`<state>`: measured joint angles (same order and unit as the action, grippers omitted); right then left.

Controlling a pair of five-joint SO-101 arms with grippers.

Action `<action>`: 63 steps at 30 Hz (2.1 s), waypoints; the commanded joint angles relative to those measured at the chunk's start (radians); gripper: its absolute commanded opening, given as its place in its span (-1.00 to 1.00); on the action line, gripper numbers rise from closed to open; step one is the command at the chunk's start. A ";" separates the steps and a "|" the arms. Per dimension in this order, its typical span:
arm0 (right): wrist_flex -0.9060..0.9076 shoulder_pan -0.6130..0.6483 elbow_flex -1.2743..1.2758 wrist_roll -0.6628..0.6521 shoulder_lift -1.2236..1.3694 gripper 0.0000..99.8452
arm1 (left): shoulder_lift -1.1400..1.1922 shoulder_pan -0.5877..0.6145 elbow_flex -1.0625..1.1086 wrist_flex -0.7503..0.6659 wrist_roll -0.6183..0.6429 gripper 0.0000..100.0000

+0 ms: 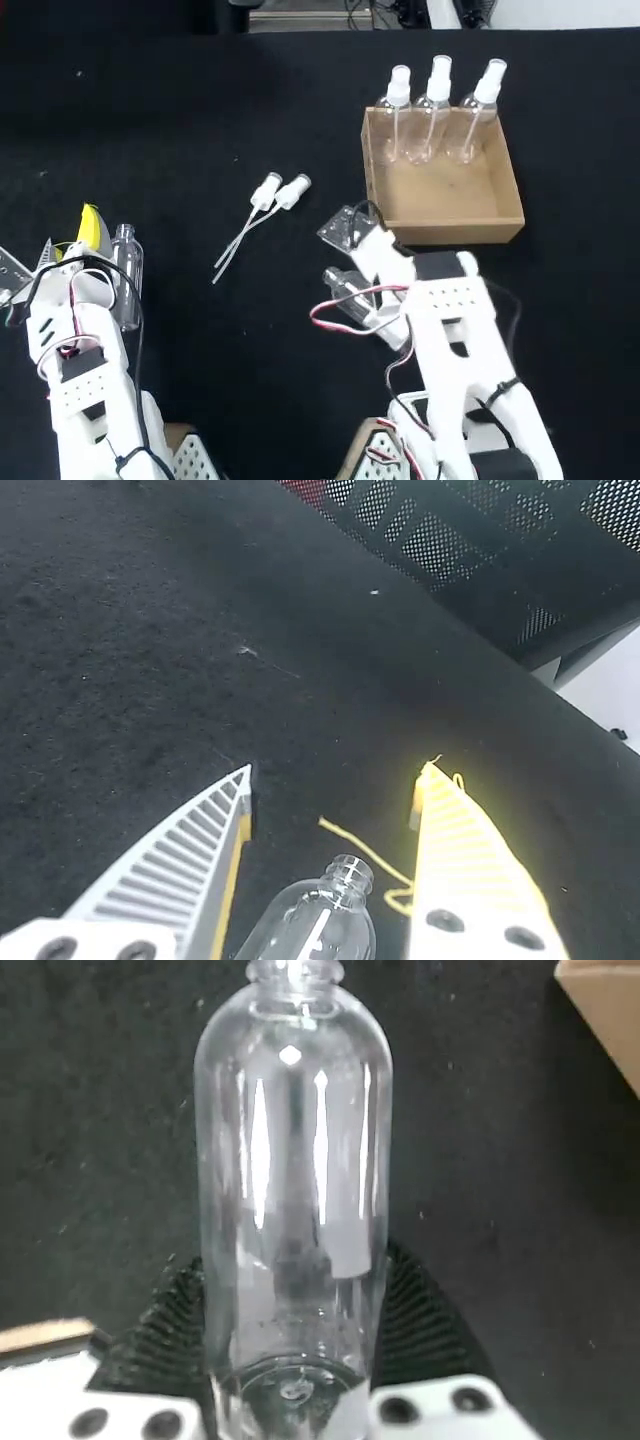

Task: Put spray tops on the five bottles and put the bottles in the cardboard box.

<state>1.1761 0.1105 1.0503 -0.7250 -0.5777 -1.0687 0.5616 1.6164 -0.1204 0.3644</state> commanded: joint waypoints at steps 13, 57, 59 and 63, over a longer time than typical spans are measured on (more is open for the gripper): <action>0.057 0.028 -0.243 0.009 0.278 -0.41 | -0.017 -0.012 -0.015 -0.026 -0.011 -0.50; 0.167 0.167 -0.556 0.400 -0.266 -0.98 | -0.009 -0.186 -0.111 0.226 -0.212 -0.50; 0.061 0.170 -0.484 0.439 -0.286 -0.97 | -0.008 -0.222 -0.183 0.370 -0.219 -0.50; -0.141 0.172 -0.314 0.500 -0.298 -0.98 | -0.006 -0.268 -0.297 0.572 -0.226 -0.50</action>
<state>1.1822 0.2700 0.6605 -0.2739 -0.8431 -1.0687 0.3483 1.4737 0.2693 0.1557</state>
